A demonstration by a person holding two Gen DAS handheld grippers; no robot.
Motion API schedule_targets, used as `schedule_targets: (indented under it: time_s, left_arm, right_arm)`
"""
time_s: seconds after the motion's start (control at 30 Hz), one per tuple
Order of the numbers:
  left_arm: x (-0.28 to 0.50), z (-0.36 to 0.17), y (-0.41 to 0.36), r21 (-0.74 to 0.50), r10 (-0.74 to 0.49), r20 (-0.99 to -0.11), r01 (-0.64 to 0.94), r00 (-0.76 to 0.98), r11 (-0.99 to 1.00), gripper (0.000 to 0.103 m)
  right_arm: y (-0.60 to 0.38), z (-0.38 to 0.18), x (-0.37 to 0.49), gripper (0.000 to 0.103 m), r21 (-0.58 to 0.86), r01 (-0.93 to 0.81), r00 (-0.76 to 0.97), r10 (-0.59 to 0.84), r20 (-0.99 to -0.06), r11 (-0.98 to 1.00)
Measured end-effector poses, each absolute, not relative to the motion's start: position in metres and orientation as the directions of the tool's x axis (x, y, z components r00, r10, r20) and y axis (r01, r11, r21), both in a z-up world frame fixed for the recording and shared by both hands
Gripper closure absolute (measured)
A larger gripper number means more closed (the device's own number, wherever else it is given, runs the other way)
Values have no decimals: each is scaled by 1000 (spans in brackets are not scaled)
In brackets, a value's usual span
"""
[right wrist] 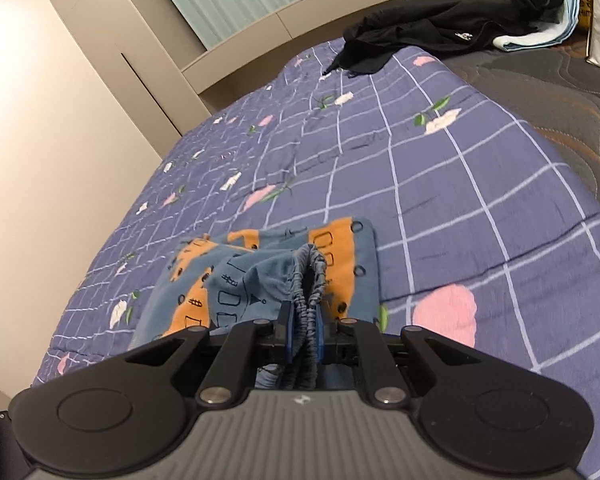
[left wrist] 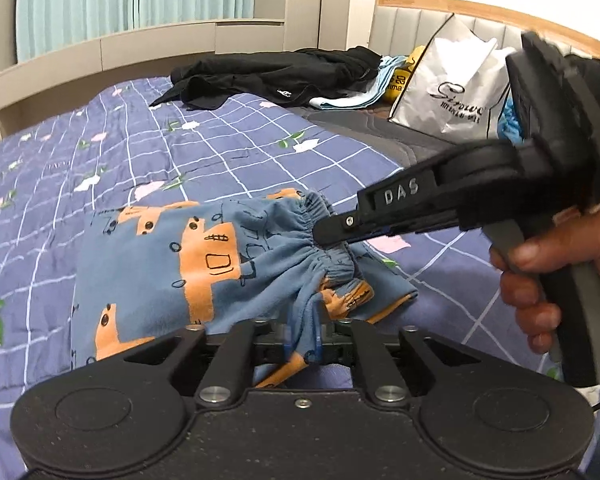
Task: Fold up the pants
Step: 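Grasp the waistband with the right gripper while the left gripper releases it, then fold the held waistband over the stack with the right gripper, then open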
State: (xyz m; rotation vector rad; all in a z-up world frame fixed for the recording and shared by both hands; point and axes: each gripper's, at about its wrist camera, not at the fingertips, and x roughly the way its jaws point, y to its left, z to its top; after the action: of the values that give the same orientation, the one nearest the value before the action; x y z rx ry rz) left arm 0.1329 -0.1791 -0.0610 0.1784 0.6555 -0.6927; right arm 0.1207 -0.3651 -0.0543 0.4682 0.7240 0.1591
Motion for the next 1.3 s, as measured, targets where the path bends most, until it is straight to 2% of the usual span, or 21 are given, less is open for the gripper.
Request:
schedule_targets:
  time_s: [0.07, 0.1, 0.17, 0.23, 0.3, 0.37, 0.5, 0.53, 0.57, 0.7, 1.13, 1.3]
  left_arm:
    - [131, -57, -173, -78, -538, -607, 631, 585, 772, 73]
    - [131, -55, -169, -90, -539, -606, 623, 585, 777, 69]
    - [134, -51, -162, -118, -534, -603, 596, 592, 794, 54]
    - [138, -47, -154, -137, -516, -602, 558, 609, 818, 46]
    - [141, -44, -148, -134, -485, -605, 520, 631, 844, 38]
    - [145, -42, -142, -123, -444, -610, 475, 656, 871, 26]
    - [153, -38, -131, -143, -403, -619, 407, 675, 902, 15]
    - [155, -38, -129, -145, -392, -621, 392, 679, 909, 9]
    - [156, -38, -127, -146, -378, -623, 373, 685, 916, 3]
    - [161, -38, -119, -146, -328, -620, 306, 713, 941, 1]
    - [181, -58, -97, -89, -163, -669, 140, 725, 986, 1]
    - [180, -74, -89, -90, -157, -706, 132, 691, 987, 1]
  right_arm:
    - [-363, -55, 120, 87, 448, 30, 743, 280, -608, 894]
    - [-362, -55, 119, 80, 441, 34, 743, 272, -611, 897]
    - [-359, -54, 117, 73, 420, 49, 748, 246, -617, 906]
    - [-358, -52, 114, 66, 407, 49, 755, 232, -613, 912]
    - [-357, -50, 112, 48, 394, 57, 764, 214, -609, 917]
    - [-355, -48, 109, 40, 379, 64, 774, 194, -603, 923]
    - [-350, -45, 107, 22, 349, 68, 783, 167, -599, 934]
    - [-349, -44, 106, 20, 340, 68, 786, 160, -597, 938]
    - [-346, -43, 105, 13, 327, 67, 789, 150, -595, 943]
    - [-335, -41, 102, 0, 272, 61, 801, 115, -588, 960]
    - [-306, -45, 94, 0, 132, 99, 809, -2, -588, 986]
    - [-296, -55, 97, 0, 73, 118, 767, -44, -641, 990]
